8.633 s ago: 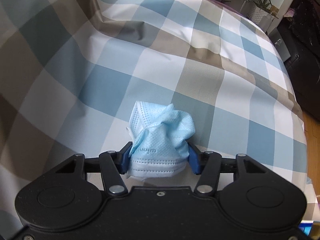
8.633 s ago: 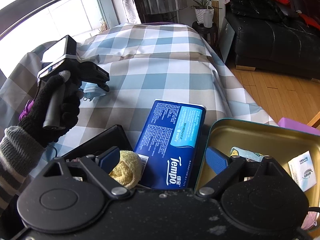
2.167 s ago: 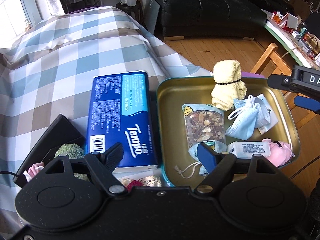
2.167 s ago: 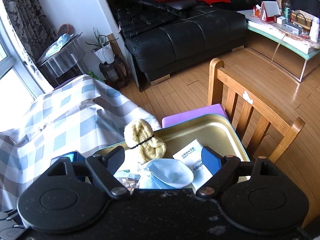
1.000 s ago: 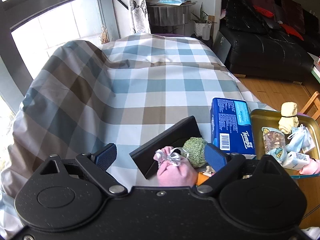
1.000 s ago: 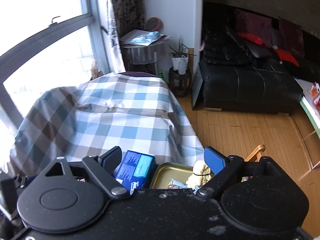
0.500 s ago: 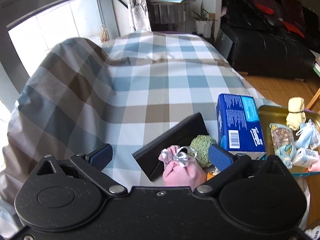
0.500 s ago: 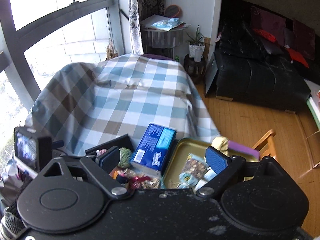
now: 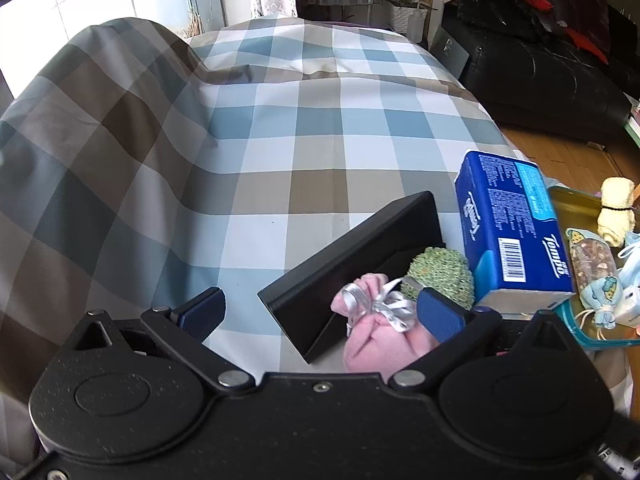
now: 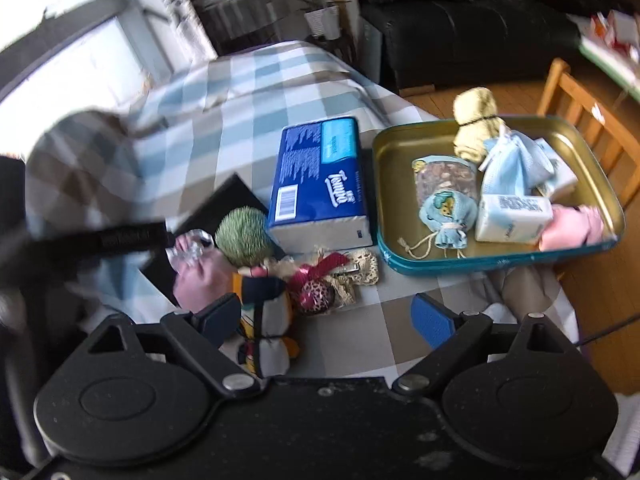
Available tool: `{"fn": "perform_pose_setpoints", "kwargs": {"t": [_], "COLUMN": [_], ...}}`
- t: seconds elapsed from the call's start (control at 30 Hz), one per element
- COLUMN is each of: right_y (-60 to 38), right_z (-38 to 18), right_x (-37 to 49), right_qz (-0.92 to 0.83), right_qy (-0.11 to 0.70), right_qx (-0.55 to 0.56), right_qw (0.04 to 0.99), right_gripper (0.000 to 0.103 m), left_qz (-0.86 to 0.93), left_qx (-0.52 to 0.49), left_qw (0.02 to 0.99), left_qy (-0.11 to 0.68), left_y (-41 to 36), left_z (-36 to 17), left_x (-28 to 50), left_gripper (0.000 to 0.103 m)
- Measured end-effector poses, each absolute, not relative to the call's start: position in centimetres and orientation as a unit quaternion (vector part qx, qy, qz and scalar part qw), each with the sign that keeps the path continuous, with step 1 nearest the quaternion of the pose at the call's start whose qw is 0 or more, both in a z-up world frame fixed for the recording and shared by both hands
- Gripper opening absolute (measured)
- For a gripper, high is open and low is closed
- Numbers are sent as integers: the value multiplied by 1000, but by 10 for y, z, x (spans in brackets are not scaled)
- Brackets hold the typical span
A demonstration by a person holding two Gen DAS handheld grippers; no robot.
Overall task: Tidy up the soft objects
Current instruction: 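Move both tools back toward the pink pouch and patterned cloth bundle, then grasp the pink drawstring pouch with the left tool while the right tool grasps the patterned cloth bundle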
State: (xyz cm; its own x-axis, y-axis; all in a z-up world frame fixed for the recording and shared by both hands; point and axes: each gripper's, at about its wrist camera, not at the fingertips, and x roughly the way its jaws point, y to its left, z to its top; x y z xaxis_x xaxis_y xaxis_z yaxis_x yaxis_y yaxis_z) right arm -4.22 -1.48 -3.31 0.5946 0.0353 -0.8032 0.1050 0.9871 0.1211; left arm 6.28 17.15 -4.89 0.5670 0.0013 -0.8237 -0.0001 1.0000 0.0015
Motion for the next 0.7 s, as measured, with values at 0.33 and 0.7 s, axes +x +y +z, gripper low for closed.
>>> {"fn": "perform_pose_setpoints", "kwargs": {"t": [0.33, 0.7], "right_y": [37, 40], "right_z": [-81, -122], "right_x": [-36, -7], "right_qz": [-21, 15], "right_qy": [423, 488], "right_qx": [-1, 38], "right_qw": [906, 872], "right_gripper": [98, 83], "left_qz": [-9, -34], "left_qx": [1, -14], "left_qw": [899, 894], "left_qy": [438, 446], "left_y": [168, 164], "left_z": [-62, -71], "left_x": [61, 60], "left_gripper": [99, 99]}}
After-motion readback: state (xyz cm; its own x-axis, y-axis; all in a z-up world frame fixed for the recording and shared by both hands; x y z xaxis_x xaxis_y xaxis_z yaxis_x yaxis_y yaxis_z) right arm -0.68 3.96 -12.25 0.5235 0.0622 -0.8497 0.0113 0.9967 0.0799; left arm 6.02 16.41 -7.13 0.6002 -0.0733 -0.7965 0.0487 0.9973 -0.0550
